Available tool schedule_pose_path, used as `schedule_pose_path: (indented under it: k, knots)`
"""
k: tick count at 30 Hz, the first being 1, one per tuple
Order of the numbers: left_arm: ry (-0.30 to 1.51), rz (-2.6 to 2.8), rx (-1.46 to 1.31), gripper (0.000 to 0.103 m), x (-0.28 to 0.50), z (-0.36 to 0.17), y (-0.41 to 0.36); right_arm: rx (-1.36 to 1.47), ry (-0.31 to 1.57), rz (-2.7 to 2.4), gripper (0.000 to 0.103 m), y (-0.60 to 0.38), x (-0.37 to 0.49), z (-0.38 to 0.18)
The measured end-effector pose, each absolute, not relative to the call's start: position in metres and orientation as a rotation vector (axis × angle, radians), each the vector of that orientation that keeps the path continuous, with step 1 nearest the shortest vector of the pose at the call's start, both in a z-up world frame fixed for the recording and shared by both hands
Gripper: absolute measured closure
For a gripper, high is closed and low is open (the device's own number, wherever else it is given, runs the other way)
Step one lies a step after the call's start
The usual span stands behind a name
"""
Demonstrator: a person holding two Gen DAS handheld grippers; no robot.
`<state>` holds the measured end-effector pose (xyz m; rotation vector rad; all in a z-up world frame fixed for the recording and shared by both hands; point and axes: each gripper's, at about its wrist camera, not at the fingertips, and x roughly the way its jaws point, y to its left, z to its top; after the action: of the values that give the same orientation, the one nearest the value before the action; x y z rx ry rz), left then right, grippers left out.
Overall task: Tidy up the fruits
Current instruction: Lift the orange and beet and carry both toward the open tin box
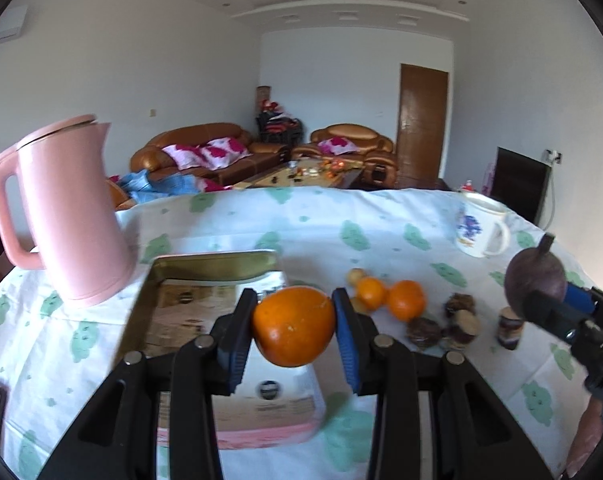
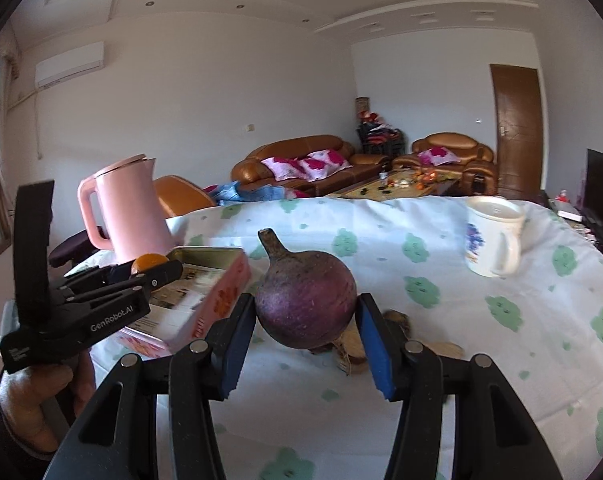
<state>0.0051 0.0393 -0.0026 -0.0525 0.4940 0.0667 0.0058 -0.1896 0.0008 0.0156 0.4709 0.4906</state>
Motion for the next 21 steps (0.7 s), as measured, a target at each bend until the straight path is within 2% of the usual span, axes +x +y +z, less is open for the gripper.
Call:
schedule_pose_path:
  k: [13,21]
  knots:
    - [0.549,0.166,-0.076,0.064,0.017,-0.011,0.099,-0.062,0.525,0.609,0.05,-0.123,0.046,0.016]
    - [0.6,0.181,-0.093,0.064,0.027,-0.023,0.114,-0.112,0.581,0.677,0.05,-0.079,0.069,-0.001]
